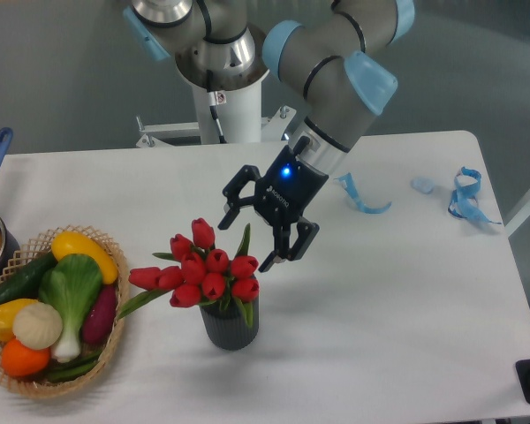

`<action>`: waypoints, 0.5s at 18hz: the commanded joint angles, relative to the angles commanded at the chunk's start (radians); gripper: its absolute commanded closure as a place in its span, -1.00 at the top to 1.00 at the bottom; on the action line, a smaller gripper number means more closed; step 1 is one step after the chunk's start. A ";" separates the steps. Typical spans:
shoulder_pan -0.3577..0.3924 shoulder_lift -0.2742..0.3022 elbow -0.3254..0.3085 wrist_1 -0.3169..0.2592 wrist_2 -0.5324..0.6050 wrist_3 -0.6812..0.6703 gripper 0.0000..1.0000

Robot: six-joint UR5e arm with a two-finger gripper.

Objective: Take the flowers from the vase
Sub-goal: 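Move the open gripper down toward the red tulip stems in the vase, then close the gripper around the tulip stems above the vase rim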

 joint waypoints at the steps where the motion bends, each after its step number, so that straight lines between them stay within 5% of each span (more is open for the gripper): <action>1: -0.006 -0.009 0.006 0.006 0.000 -0.025 1.00; 9: -0.028 -0.042 0.012 0.066 0.005 -0.036 1.00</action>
